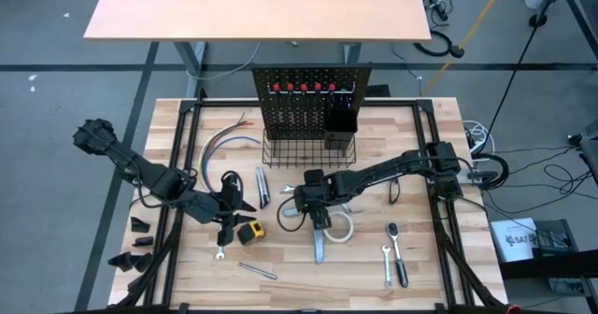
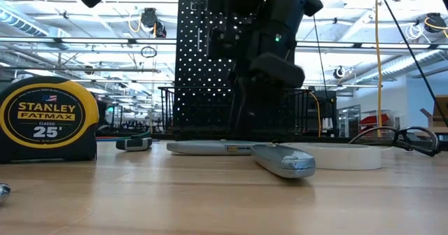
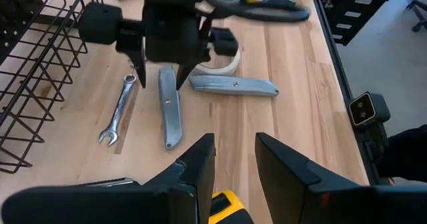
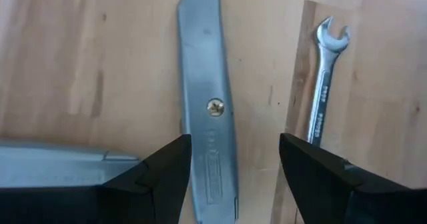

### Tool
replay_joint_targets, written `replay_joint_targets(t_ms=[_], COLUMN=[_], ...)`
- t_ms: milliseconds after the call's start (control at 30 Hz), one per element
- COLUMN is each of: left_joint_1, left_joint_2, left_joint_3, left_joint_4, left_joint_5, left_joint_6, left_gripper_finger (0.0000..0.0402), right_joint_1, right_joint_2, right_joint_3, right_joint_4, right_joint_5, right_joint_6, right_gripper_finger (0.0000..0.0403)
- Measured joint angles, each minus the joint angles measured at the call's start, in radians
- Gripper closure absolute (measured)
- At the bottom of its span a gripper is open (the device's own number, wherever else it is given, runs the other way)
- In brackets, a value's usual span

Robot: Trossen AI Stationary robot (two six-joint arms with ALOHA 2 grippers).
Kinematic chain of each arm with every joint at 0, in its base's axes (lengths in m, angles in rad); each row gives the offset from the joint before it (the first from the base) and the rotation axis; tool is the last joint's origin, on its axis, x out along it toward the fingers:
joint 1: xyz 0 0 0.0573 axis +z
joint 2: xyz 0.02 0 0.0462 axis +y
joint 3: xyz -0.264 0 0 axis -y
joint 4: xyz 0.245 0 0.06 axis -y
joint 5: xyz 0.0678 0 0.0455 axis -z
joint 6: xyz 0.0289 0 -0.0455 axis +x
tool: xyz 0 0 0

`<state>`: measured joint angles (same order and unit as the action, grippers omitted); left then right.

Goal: Hang tools onto peg board
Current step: Put the silver utility knife into the pegboard basket

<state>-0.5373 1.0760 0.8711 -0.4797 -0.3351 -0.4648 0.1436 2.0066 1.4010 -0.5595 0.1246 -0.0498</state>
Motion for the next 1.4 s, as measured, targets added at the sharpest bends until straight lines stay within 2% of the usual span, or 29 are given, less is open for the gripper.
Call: replay_joint_targets(t_ms=[267,500,733,900,1000,1167,1400], left_joint_1=[0.000,0.000,0.000,0.000,0.000,0.001,0.000], left_joint_2=[0.000,-0.003,-0.012,-0.054,-0.083,-0.141,-0.217], left_joint_3=[0.000,0.000,0.000,0.000,0.000,0.000,0.000], left_joint_4=[-0.001,-0.003,0.002,0.029,0.068,0.132,0.274], left_joint_5=[0.000,0.015,0.017,0.017,0.009,-0.036,-0.097], left_joint_6=[0.000,0.000,0.001,0.023,0.040,0.089,0.187], left_gripper_finger=[0.0290,0.0290,0.0290,0.0290,0.0290,0.0290,0.0290], right_joint_1=[0.009,0.021,0.033,0.037,0.036,0.036,0.035], right_joint_2=[0.064,0.064,0.049,-0.027,-0.087,-0.214,-0.378], right_joint_3=[0.002,0.002,-0.002,-0.005,-0.003,-0.003,-0.003], right_joint_4=[0.004,-0.007,-0.018,-0.024,-0.024,-0.021,0.045], right_joint_5=[-0.001,-0.009,-0.014,-0.026,0.008,0.060,0.065], right_joint_6=[0.002,0.018,0.060,0.106,0.123,0.156,0.195], right_gripper_finger=[0.0192,0.0285,0.0285,0.0285,0.0285,0.0285,0.0285])
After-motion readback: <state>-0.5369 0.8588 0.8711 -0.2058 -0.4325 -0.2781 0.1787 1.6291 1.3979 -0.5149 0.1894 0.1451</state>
